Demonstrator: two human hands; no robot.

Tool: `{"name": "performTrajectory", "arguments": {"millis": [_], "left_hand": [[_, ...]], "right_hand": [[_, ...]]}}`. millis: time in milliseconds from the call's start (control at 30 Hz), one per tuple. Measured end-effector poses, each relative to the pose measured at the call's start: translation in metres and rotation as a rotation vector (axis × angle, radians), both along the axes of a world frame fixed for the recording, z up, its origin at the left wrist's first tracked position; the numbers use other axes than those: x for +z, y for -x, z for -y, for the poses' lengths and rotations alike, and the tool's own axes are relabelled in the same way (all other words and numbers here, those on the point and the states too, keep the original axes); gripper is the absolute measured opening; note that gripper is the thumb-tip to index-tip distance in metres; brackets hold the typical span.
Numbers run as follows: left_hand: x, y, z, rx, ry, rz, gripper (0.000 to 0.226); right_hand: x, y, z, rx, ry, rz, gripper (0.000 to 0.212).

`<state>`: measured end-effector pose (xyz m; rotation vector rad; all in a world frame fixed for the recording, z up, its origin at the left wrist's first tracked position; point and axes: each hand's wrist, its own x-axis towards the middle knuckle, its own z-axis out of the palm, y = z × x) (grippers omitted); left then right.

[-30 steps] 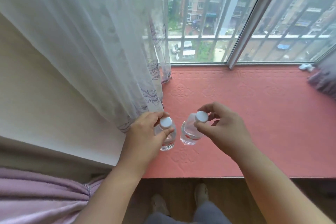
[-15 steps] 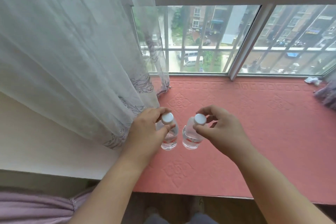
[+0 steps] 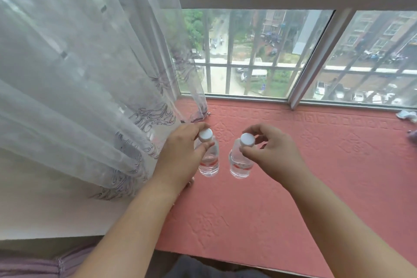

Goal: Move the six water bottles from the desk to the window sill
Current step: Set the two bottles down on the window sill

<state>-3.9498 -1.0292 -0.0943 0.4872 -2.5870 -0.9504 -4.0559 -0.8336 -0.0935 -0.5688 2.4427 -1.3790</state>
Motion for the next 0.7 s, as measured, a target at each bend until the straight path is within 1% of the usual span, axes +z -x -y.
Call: {"name": "performTrajectory", "arguments": {"millis": [100,200,333,500,700], "left_hand": [[-0.006,0.024,0.005,-0.050,0.036,0.013,0.039],[-0.015,0.045,0.013,-0.103,0.125,0.048,0.041],[-0.030,0.075,0.028,-0.128,0.198,0.084,0.041],[-0.058,0.114,0.045,-0.148,0.181,0.145,0.044],[-0.101,0.158,0.062,-0.121,0.110,0.211,0.037]], "right_hand": [[-0.008,0.020,0.002,0.003,-0.007,0.016,0.025],[-0.018,0.041,0.009,-0.006,-0.018,0.031,0.024],[-0.033,0.069,0.024,-0.017,-0.059,0.046,0.026],[-0.059,0.106,0.047,-0.012,-0.110,0.069,0.028],[-0.098,0.147,0.077,-0.013,-0.151,0.075,0.026]]}}
